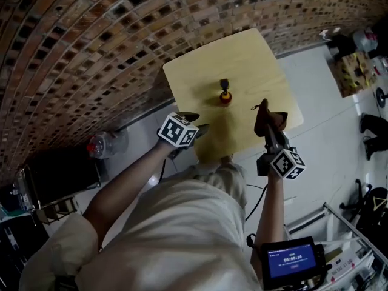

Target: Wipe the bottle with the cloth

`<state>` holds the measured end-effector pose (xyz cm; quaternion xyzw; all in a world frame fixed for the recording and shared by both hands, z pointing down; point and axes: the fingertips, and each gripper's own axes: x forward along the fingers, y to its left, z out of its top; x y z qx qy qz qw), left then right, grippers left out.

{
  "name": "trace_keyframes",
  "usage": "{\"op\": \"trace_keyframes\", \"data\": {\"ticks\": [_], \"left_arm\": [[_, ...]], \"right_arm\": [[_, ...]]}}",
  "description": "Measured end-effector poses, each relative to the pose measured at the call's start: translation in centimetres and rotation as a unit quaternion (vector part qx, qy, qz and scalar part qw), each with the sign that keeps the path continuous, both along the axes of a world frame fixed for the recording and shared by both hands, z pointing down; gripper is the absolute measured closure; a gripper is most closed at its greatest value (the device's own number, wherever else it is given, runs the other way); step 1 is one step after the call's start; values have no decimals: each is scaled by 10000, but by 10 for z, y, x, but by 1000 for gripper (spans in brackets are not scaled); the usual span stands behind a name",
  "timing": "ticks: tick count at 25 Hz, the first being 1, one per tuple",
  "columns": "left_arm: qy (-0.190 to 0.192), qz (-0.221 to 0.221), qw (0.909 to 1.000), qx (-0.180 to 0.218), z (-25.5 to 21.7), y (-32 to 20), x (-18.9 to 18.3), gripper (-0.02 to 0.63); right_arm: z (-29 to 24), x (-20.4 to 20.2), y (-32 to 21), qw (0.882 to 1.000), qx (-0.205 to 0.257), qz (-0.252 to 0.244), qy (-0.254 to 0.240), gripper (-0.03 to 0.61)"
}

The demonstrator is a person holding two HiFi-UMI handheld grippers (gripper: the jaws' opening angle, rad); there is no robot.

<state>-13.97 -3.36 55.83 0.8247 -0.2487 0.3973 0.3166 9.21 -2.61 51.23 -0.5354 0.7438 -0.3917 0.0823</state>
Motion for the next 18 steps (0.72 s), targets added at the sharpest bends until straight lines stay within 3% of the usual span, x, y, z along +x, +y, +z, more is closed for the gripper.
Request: {"op": "trace_keyframes", "data": {"ticks": [4, 7, 10, 13, 18], "left_arm": [[423, 103, 9964, 732, -42, 24, -35, 433], [1027, 192, 9846, 1398, -97, 55, -54, 472], [1494, 440, 9709, 1818, -137, 101, -82, 499], [1660, 557, 9635, 2024, -149, 135, -124, 528], [1838, 183, 9627, 1975, -147, 160, -175, 601]], "right_arm": [[-69, -43, 32, 9977, 600, 118, 275, 509], [-109, -73, 67, 9937, 949, 338, 490, 509], [-138, -106, 114, 9897, 1140, 648, 582, 510], [-159, -144, 160, 9868, 1249, 823, 618, 509], [-181, -182, 228, 9847, 1218, 994, 757, 509]]}}
